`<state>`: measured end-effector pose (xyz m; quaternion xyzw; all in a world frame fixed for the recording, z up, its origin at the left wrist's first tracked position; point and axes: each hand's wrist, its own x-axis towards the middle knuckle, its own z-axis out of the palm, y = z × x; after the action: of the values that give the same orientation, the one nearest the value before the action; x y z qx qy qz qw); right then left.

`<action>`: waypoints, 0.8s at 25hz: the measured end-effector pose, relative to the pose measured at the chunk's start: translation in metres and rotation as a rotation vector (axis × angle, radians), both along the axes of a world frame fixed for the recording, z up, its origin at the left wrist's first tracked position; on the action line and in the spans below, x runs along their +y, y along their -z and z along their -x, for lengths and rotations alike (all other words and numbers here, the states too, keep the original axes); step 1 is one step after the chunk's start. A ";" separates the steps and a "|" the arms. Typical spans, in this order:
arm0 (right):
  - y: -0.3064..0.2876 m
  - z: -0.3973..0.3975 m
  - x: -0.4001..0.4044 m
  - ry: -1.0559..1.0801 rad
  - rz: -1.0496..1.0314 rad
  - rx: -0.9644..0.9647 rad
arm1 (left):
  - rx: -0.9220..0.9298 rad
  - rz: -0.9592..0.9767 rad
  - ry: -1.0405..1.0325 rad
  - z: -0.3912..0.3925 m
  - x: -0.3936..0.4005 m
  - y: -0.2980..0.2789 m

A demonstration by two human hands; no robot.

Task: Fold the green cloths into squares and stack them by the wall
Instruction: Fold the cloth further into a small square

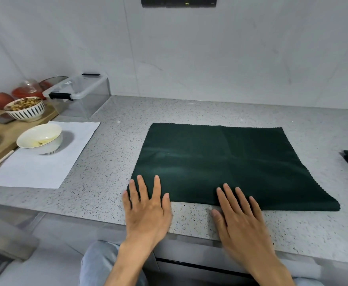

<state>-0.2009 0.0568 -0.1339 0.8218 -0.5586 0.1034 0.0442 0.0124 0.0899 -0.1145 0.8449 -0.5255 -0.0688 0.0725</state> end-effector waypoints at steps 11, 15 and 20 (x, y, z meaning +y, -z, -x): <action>0.006 -0.001 0.013 -0.010 0.238 -0.192 | -0.109 0.359 0.230 -0.002 0.027 0.022; 0.009 0.000 0.015 -0.008 0.301 -0.207 | -0.112 0.369 0.191 0.000 0.038 0.026; 0.013 0.001 0.016 -0.019 0.326 -0.183 | -0.155 0.318 0.229 0.002 0.029 0.019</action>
<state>-0.2017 0.0728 -0.1470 0.7962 -0.5282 0.2674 0.1248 0.0102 0.1193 -0.1338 0.7603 -0.6265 0.0724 0.1557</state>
